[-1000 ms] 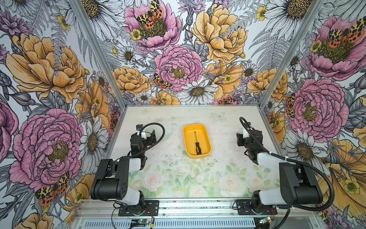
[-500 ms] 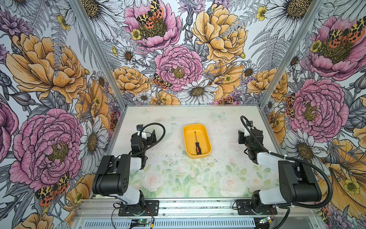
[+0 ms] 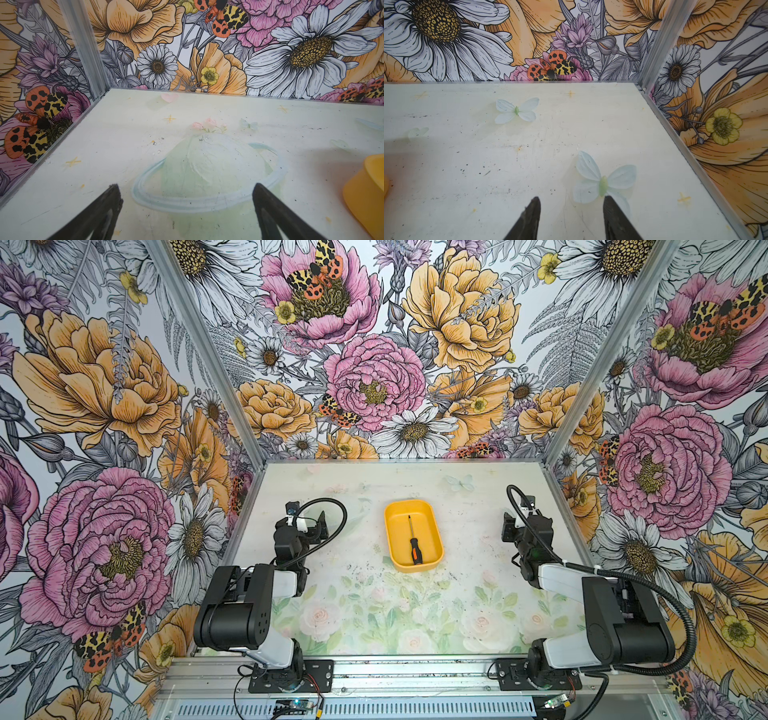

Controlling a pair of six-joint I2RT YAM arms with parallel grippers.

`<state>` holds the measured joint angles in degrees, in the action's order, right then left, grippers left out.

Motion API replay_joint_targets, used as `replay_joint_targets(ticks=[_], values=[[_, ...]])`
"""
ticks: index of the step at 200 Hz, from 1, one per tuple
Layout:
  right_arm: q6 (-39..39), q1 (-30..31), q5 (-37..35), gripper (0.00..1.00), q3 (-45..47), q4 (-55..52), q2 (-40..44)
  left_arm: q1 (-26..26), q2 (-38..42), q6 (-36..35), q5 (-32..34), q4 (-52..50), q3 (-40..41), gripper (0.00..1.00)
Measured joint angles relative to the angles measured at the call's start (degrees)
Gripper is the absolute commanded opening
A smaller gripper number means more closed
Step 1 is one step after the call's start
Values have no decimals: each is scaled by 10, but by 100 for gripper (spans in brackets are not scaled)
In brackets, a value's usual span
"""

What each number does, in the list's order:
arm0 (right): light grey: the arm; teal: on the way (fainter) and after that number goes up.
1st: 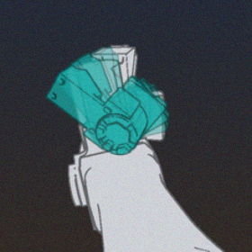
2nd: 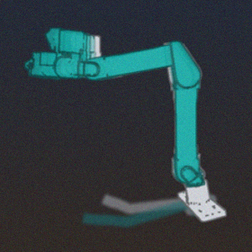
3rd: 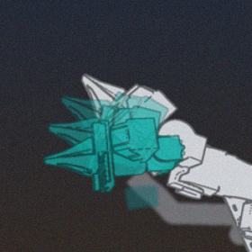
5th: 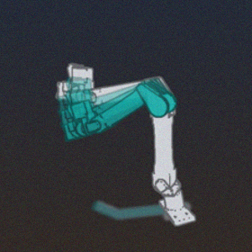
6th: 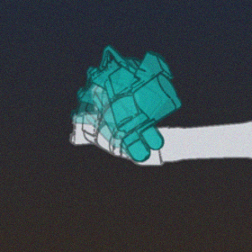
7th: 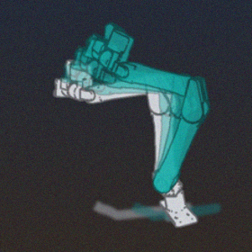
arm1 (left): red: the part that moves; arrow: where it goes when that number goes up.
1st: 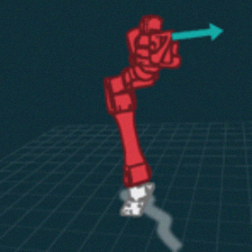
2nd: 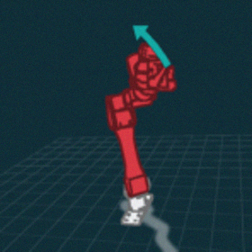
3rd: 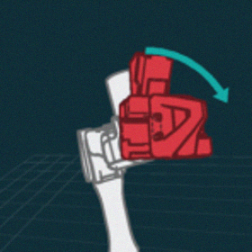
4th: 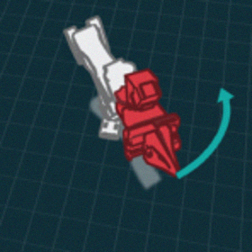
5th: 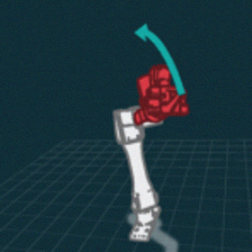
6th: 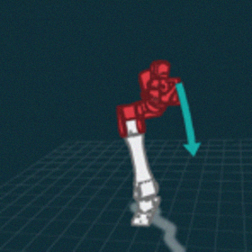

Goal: Put the screwdriver in the bin
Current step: Reset both arms

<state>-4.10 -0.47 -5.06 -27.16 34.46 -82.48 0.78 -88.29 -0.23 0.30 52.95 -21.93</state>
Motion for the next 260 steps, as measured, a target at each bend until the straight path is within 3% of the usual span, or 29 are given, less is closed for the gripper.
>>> replay_joint_targets(ticks=[201,215,218,221,260], values=[[-9,0,-24,55,41,115,-46,5,0,0,1,0,0,99],[-9,0,-24,61,41,117,-46,5,0,0,1,0,0,99],[-8,0,-25,91,41,117,-46,5,0,0,1,0,0,99],[-11,0,-25,98,41,117,-46,5,0,0,1,0,0,99],[-9,0,-26,99,41,117,-46,5,0,0,1,0,0,99]])
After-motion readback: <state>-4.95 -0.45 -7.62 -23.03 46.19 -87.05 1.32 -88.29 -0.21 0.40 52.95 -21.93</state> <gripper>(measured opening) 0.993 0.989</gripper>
